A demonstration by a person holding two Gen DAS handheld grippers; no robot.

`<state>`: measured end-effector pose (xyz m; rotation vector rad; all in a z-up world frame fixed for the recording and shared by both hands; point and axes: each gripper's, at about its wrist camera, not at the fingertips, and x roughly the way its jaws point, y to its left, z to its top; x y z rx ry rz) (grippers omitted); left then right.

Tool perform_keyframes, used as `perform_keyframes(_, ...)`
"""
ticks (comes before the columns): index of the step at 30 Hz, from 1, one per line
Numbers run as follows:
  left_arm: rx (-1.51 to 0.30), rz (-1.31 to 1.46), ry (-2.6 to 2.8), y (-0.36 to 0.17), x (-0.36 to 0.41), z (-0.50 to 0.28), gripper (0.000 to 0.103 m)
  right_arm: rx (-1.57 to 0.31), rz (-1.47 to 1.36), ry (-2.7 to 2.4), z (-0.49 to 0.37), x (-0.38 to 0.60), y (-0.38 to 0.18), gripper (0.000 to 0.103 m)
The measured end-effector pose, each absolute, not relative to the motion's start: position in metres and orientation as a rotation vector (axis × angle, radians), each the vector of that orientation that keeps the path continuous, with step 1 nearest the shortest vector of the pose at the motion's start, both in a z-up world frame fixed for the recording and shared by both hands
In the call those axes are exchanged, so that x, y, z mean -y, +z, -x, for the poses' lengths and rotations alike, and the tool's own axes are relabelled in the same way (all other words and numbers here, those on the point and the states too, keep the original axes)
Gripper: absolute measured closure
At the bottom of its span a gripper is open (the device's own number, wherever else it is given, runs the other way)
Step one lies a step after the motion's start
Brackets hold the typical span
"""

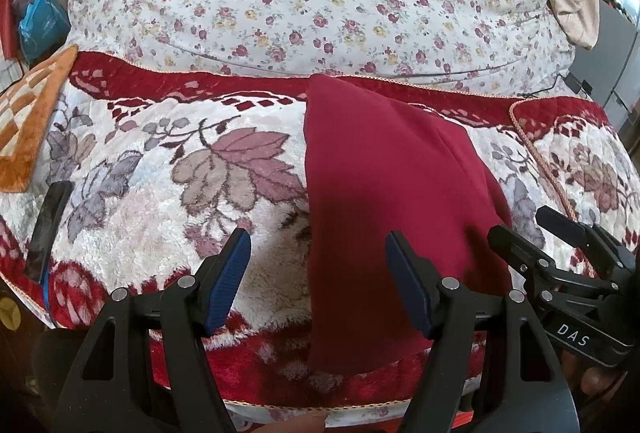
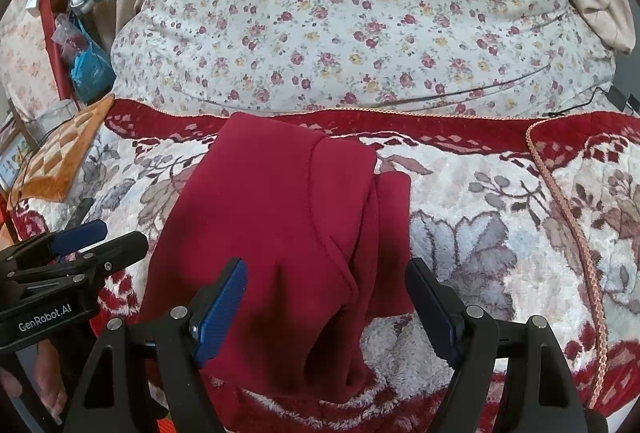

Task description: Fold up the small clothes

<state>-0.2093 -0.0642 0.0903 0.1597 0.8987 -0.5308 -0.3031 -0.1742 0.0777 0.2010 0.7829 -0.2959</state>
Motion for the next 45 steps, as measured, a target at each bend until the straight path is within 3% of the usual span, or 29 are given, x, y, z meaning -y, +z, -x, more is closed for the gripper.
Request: perform_keyframes(45,-0.906,-0.175,-0.528,0.086,0.066,0.206,0.033,-0.817,-0.195,-0.283,0.294,0.169,0.067,0.024)
